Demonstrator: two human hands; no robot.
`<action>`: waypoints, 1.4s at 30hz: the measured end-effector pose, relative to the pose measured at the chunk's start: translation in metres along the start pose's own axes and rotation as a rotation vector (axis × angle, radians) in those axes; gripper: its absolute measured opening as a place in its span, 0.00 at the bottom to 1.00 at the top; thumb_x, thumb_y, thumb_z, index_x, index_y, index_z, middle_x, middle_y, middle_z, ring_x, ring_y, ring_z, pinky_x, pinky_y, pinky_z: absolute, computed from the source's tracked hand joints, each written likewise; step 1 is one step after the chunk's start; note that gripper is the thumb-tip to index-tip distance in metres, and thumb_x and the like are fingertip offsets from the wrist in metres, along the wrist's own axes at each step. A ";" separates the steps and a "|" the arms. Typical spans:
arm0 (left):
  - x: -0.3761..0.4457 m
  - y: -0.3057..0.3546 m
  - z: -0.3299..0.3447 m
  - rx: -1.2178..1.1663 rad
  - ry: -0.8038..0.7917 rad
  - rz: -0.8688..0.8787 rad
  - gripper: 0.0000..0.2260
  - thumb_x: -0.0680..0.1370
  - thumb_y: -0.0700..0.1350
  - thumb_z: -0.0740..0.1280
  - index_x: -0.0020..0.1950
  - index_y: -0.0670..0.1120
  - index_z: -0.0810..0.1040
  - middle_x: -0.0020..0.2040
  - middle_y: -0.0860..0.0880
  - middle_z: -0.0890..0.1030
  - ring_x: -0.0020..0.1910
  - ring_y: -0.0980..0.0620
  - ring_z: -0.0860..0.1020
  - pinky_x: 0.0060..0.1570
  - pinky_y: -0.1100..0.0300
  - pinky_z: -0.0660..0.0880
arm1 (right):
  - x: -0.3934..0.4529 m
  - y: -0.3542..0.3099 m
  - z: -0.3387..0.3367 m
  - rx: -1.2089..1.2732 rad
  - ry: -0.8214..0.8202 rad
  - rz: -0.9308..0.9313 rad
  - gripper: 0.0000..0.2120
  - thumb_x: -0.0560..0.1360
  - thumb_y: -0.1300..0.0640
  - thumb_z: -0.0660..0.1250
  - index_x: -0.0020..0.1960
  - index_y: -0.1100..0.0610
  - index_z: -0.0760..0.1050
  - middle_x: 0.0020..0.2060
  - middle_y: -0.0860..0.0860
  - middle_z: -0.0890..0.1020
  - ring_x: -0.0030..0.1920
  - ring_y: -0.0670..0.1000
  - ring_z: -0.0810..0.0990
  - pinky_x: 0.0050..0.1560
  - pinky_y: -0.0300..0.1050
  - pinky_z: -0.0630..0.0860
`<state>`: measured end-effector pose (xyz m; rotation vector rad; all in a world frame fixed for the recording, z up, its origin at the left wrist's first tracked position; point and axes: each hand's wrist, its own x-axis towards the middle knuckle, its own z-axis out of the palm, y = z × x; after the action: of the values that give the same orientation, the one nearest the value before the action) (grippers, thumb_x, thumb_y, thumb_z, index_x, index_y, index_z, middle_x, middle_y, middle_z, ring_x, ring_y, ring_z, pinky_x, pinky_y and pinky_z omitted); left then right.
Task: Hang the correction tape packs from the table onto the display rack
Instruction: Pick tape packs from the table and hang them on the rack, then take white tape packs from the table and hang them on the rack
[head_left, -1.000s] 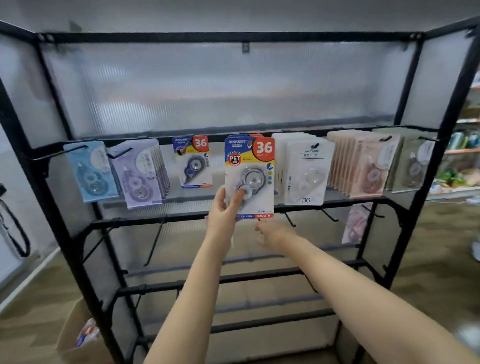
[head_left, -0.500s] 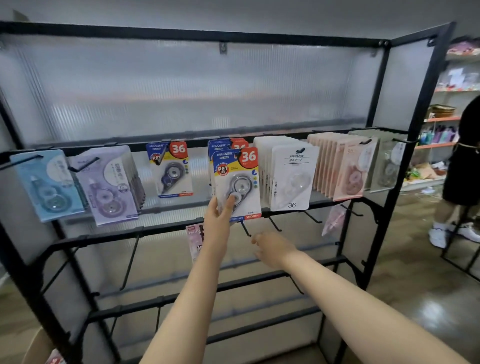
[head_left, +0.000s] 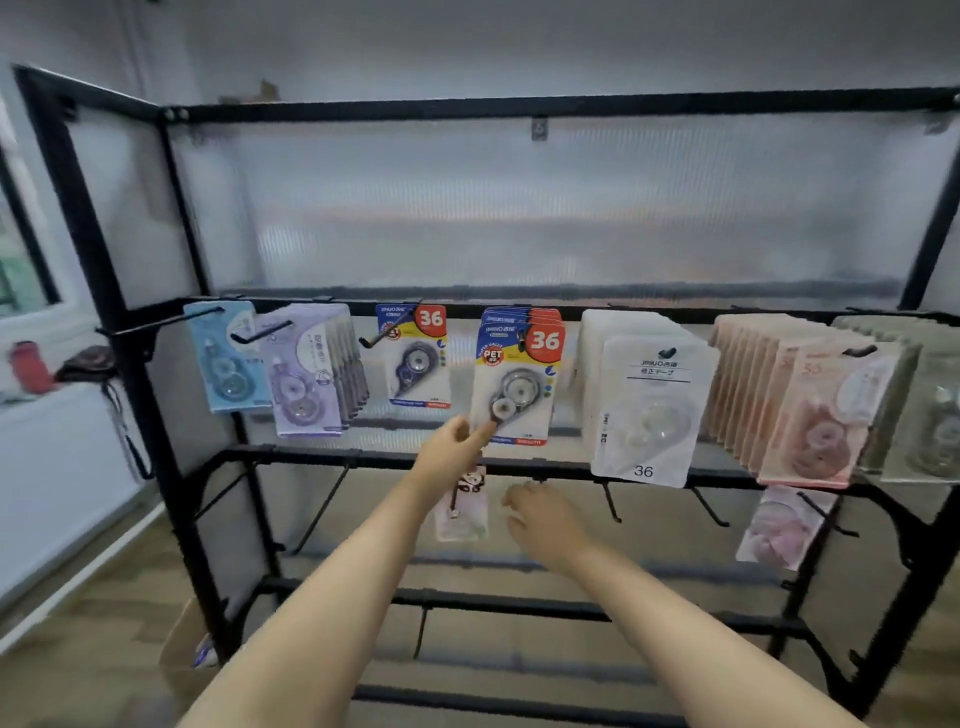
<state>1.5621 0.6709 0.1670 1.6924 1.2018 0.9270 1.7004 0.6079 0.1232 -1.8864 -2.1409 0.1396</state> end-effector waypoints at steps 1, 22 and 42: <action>-0.005 -0.004 -0.010 0.123 0.005 -0.010 0.17 0.77 0.59 0.65 0.53 0.46 0.75 0.51 0.47 0.81 0.48 0.51 0.79 0.51 0.54 0.77 | 0.005 -0.010 0.002 0.021 -0.006 -0.037 0.15 0.80 0.57 0.57 0.65 0.56 0.72 0.62 0.54 0.77 0.61 0.54 0.74 0.59 0.46 0.71; -0.442 -0.135 -0.363 1.280 0.417 -0.964 0.17 0.82 0.50 0.60 0.65 0.41 0.72 0.64 0.41 0.75 0.61 0.43 0.75 0.56 0.52 0.72 | -0.089 -0.528 0.143 -0.025 -0.369 -0.993 0.13 0.78 0.59 0.58 0.62 0.59 0.70 0.61 0.57 0.75 0.62 0.58 0.73 0.57 0.50 0.72; -0.811 -0.300 -0.594 0.808 0.723 -1.522 0.17 0.80 0.50 0.58 0.64 0.43 0.74 0.62 0.44 0.75 0.60 0.44 0.75 0.56 0.52 0.73 | -0.266 -0.945 0.319 -0.118 -0.635 -1.422 0.16 0.79 0.56 0.59 0.66 0.58 0.69 0.61 0.56 0.74 0.59 0.56 0.75 0.57 0.49 0.74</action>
<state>0.7086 0.0761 0.0332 0.3485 2.9034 -0.0356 0.7373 0.2498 0.0227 0.0590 -3.3577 0.3093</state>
